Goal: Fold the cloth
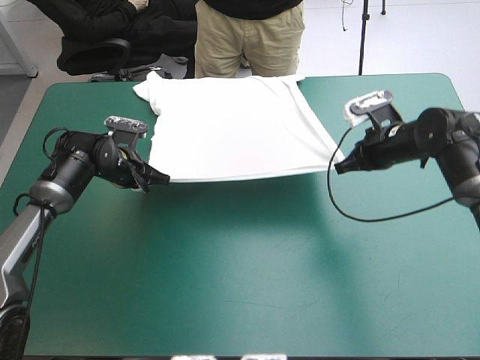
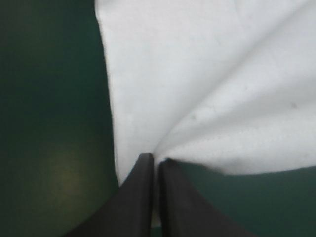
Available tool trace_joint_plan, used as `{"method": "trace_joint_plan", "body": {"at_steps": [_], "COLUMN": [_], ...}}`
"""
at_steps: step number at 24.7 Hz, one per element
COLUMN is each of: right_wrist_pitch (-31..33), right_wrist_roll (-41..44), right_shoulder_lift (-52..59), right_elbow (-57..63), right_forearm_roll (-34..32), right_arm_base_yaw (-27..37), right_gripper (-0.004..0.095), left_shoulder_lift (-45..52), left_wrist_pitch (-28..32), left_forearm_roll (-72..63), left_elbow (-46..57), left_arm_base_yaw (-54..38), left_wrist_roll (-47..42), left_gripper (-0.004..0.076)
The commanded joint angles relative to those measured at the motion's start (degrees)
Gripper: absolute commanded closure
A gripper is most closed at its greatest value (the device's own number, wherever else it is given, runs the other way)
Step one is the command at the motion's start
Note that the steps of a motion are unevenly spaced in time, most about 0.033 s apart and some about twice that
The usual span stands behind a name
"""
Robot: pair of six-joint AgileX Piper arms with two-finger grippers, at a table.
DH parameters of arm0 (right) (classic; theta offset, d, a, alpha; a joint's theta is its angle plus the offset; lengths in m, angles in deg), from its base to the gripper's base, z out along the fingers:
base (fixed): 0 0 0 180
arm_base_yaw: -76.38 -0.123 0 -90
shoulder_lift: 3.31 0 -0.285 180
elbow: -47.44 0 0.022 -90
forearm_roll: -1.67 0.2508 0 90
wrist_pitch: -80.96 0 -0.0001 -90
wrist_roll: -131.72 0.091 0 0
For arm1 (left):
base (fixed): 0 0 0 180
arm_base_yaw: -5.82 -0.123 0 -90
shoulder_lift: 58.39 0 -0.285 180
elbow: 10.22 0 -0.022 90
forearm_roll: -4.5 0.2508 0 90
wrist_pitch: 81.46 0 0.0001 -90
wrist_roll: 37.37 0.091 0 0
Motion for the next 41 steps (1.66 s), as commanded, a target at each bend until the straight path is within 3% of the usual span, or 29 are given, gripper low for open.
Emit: {"method": "trace_joint_plan", "body": {"at_steps": [1,6,12,21,33,37,41], "right_wrist_pitch": [-5.2,-8.5,-8.1,-1.2,-1.7,-1.8,-1.9], "right_wrist_roll": [0.0,1.3,4.1,6.3,6.7,6.2,6.1], "right_shoulder_lift": [6.4,11.3,17.7,27.1,24.6,24.2,24.2], "right_elbow": [9.6,25.1,38.3,43.3,43.3,43.3,43.3], "right_forearm_roll": [1.2,1.3,1.4,4.5,3.5,3.5,3.5], "right_arm_base_yaw": [0.5,0.5,0.5,0.5,0.5,0.5,0.5], "right_gripper": [0.0925,0.0925,0.0925,0.0924,0.0923,0.0843,0.0697], "left_shoulder_lift": [5.2,8.7,17.1,25.8,25.8,25.8,25.8], "left_wrist_pitch": [-0.2,-2.4,-7.2,-10.1,-6.9,-7.3,-7.2], "left_forearm_roll": [-4.5,-6.8,-5.5,-7.6,-9.9,-10.1,-10.6], "left_elbow": [3.2,10.5,20.4,30.0,33.2,33.2,33.2], "left_arm_base_yaw": [0.2,0.2,0.2,0.2,0.2,0.2,0.2], "left_wrist_roll": [2.8,4.5,4.2,3.9,3.9,3.9,4.7], "left_gripper": [0.0741,0.0741,0.0741,0.0741,0.0741,0.0734,0.0612]}}
